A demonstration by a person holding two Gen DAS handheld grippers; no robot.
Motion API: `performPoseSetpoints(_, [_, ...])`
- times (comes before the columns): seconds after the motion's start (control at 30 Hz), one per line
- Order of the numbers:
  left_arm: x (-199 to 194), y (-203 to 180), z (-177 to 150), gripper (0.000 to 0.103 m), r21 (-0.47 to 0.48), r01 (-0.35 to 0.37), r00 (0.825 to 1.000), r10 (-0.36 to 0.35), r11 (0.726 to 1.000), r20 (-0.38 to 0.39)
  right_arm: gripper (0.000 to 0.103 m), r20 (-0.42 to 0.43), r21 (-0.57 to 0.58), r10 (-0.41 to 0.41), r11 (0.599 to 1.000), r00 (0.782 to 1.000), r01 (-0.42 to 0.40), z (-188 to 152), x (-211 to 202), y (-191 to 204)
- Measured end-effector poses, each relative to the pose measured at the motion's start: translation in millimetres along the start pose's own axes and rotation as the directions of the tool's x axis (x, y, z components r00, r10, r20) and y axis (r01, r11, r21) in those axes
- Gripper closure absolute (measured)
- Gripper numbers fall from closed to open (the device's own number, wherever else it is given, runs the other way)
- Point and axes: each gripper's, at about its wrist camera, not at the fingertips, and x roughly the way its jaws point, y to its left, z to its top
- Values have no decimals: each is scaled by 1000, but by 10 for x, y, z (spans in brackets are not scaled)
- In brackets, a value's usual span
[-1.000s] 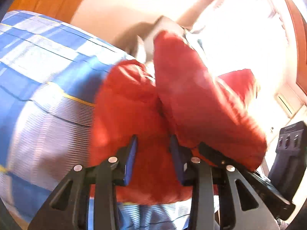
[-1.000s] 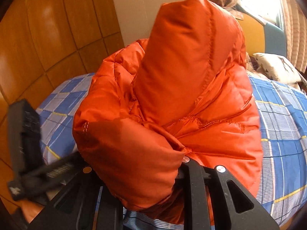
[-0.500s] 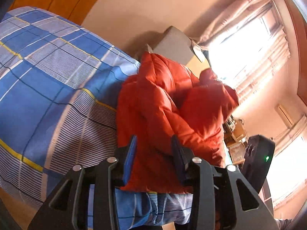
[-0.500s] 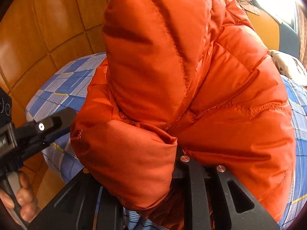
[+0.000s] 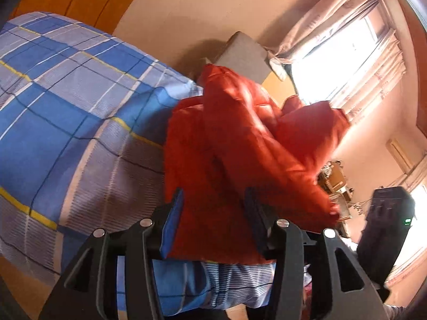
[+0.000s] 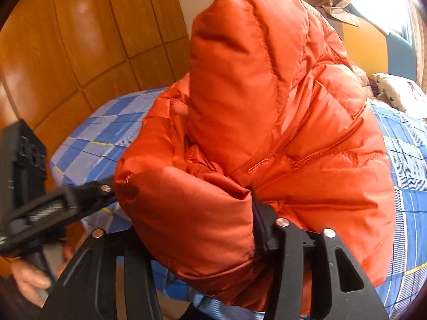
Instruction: Fold large clothes
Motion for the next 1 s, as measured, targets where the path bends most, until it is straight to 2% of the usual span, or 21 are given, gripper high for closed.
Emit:
performPoseSetpoints(0.17, [-48,103,-60,56,-10,-73,997,73,997,-6,49,4,31,88,996,996,-88,-11,-114,-81])
performPoseSetpoints(0.27, [-116,200,-82,56,-32,-94,996,94,995,1,44,1,27,97,995,995,-97,6,-90,-63])
performPoseSetpoints(0.4, [-219,320,-114,56,-39,-127,992,127,991,8,29,0,-3,97,995,995,-97,37,-51,62])
performPoseSetpoints(0.63, [-446,513,-230,56,-63,-175,984,176,983,8,26,-32,-94,55,994,998,-57,20,188,289])
performPoseSetpoints(0.77, [-647,613,-400,56,-59,-240,971,240,969,-10,26,-93,-207,1,978,996,-20,-78,495,455])
performPoseSetpoints(0.87, [-819,661,-568,56,-48,-294,956,293,955,-25,26,-111,-308,-68,951,992,30,-173,675,579])
performPoseSetpoints(1.0, [-971,634,-738,55,-18,-344,939,344,939,-28,24,-119,-321,-89,946,989,47,-160,656,556])
